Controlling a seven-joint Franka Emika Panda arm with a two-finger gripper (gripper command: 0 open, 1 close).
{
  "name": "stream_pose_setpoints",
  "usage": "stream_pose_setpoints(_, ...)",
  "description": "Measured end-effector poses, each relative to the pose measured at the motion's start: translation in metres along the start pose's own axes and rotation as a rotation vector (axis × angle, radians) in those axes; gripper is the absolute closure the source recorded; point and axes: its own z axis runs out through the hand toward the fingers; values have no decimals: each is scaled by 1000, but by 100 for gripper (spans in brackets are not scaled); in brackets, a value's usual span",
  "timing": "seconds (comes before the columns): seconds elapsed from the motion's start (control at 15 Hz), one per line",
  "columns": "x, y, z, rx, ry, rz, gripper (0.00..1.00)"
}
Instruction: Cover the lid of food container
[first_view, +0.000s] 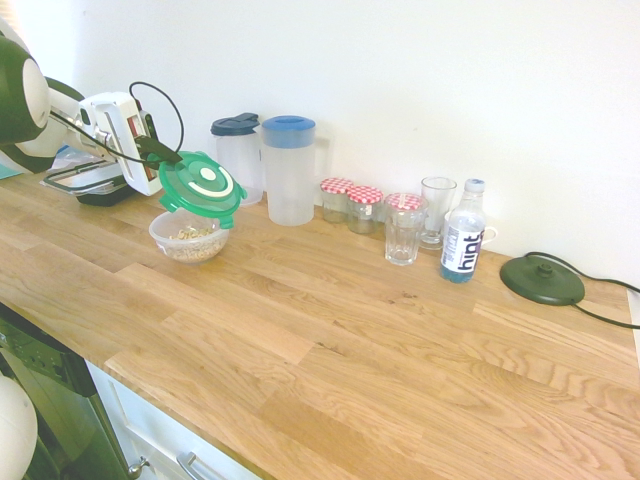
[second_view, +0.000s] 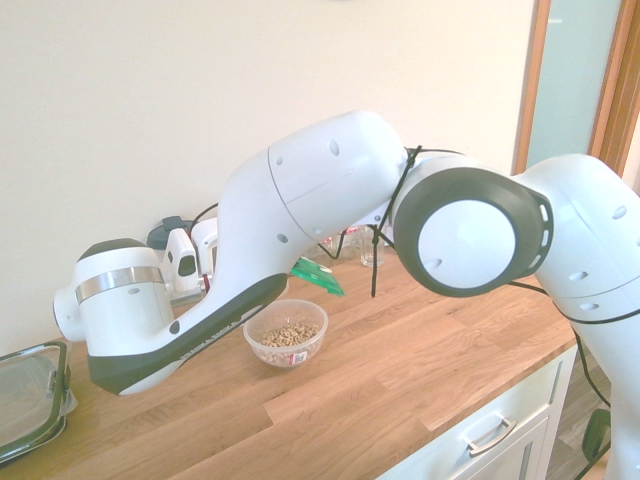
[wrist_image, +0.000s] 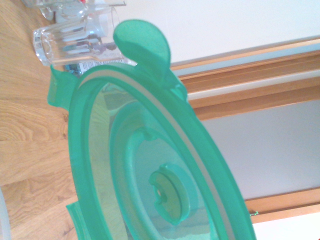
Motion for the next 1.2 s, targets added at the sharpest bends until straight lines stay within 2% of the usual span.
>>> stream_pose_setpoints(1.2,-55,-20,-29,35,103,-33,100)
